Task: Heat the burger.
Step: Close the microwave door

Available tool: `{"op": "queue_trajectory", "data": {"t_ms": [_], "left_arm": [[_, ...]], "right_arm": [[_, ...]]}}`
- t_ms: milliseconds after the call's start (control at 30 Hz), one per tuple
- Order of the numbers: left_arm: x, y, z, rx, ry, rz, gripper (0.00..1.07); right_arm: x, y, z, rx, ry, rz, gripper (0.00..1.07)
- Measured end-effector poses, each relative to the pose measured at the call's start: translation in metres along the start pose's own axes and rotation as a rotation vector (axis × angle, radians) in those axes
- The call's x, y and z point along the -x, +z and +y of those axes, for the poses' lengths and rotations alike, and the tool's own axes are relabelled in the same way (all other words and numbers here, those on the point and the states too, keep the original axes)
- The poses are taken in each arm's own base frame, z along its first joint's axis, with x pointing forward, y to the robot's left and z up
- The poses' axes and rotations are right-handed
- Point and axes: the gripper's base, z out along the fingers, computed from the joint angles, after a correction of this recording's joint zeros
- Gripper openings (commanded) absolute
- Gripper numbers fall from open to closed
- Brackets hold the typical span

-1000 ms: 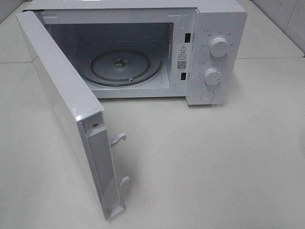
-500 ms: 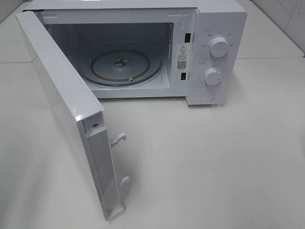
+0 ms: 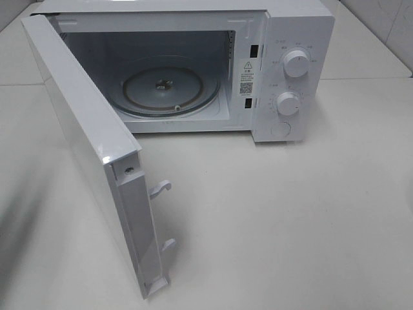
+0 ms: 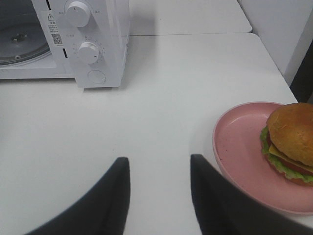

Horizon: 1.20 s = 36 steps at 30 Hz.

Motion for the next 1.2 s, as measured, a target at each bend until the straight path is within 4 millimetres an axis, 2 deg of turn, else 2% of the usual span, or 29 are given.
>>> {"op": "queue_trajectory", "data": {"t_ms": [133, 300, 333, 400, 433, 633, 1033, 1200], "left_arm": [[-0.009, 0.019, 0.0, -0.004, -0.021, -0.015, 0.0], [-0.02, 0.033, -0.004, -0.043, -0.037, -0.001, 0.0], [-0.028, 0.041, -0.008, -0.081, -0.056, 0.018, 0.0], [-0.031, 0.044, -0.01, -0.102, -0.06, 0.018, 0.0], [-0.039, 0.051, -0.013, -0.141, -0.08, 0.03, 0.0], [-0.059, 0.067, -0.025, -0.272, -0.082, 0.063, 0.0], [-0.066, 0.089, -0.036, -0.394, -0.054, 0.094, 0.0], [-0.074, 0.097, -0.05, -0.45, -0.046, 0.125, 0.0]], "right_arm": [[0.0, 0.0, 0.0, 0.0, 0.0, 0.0, 0.42], [0.0, 0.0, 0.0, 0.0, 0.0, 0.0, 0.42], [0.0, 0.0, 0.0, 0.0, 0.0, 0.0, 0.42], [0.0, 0.0, 0.0, 0.0, 0.0, 0.0, 0.42], [0.0, 0.0, 0.0, 0.0, 0.0, 0.0, 0.42], [0.0, 0.0, 0.0, 0.0, 0.0, 0.0, 0.42], [0.0, 0.0, 0.0, 0.0, 0.0, 0.0, 0.42], [0.0, 0.0, 0.0, -0.001, 0.0, 0.0, 0.42]]}}
